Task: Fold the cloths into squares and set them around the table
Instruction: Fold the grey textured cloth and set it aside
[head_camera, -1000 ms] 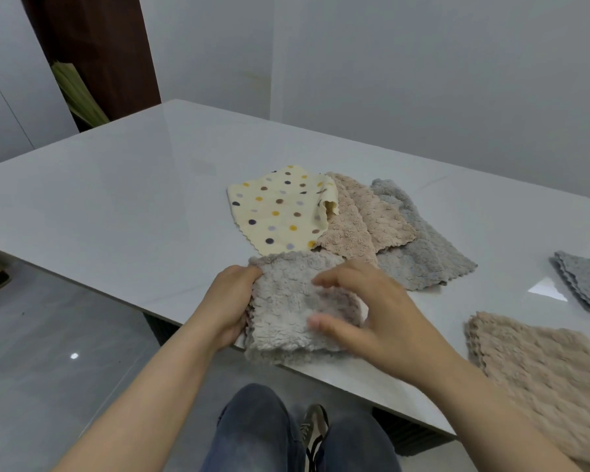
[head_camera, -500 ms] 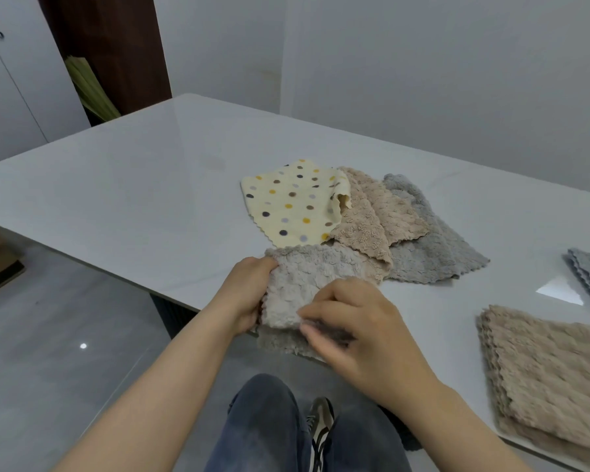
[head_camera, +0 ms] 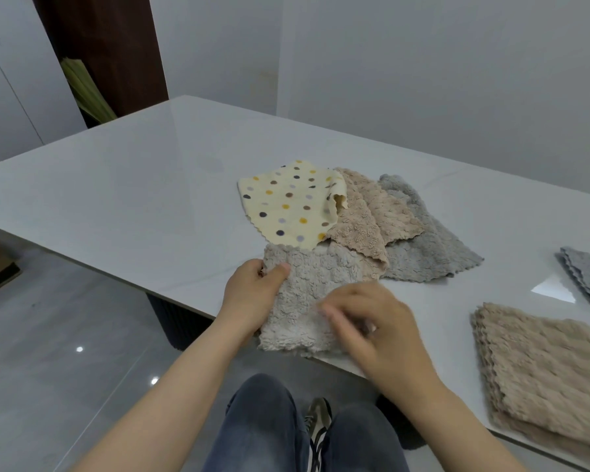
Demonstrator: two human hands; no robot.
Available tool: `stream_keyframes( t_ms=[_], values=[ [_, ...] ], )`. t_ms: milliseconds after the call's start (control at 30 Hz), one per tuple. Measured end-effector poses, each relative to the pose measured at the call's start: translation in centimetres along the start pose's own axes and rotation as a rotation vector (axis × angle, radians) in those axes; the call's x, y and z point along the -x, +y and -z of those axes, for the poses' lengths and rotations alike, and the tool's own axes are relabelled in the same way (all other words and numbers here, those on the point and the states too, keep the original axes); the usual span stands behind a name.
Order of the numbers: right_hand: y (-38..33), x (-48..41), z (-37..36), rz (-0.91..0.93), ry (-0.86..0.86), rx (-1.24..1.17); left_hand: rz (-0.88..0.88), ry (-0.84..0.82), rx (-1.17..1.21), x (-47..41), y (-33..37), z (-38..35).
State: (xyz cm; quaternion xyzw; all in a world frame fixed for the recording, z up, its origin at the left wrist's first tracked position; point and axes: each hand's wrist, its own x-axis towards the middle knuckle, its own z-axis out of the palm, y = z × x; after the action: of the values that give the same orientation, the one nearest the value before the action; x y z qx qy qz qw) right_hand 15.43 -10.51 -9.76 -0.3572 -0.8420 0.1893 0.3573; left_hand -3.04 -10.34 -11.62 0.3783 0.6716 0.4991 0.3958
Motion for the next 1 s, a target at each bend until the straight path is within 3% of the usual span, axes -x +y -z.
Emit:
stream_keyframes(
  t_ms=[67, 100, 200, 267, 600, 800, 1000],
  values=[
    [0.7, -0.3, 0.7, -0.210, 0.137, -0.015, -0.070, 0.076, -0.069, 0.4, 0.2, -0.3],
    [1.0, -0.6, 1.0, -0.346, 0.127, -0.006, -0.096, 0.094, -0.083, 0.5, 0.3, -0.4],
    [1.7, -1.5, 1.2, -0.681, -0.046, -0.040, -0.111, 0.095, -0.082, 0.5, 0.2, -0.4],
    [1.9, -2.3, 0.9, -0.750, -0.098, -0.070, -0.106, 0.076, -0.063, 0.5, 0.2, -0.4],
    [1.6, -3.1, 0.0, -0.840, -0.095, -0.534, -0.076, -0.028, 0.090, 0.7, 0.2, 1.0],
    [0.3, -4.4, -1.1, -0.768, -0.074, -0.721, -0.279, 0.115, -0.282, 0.4, 1.4, 4.1],
    [-1.3, -6.2, -4.0, -0.687, -0.137, -0.682, -0.275, 0.143, -0.392, -1.0, 1.0, 8.1]
  ],
)
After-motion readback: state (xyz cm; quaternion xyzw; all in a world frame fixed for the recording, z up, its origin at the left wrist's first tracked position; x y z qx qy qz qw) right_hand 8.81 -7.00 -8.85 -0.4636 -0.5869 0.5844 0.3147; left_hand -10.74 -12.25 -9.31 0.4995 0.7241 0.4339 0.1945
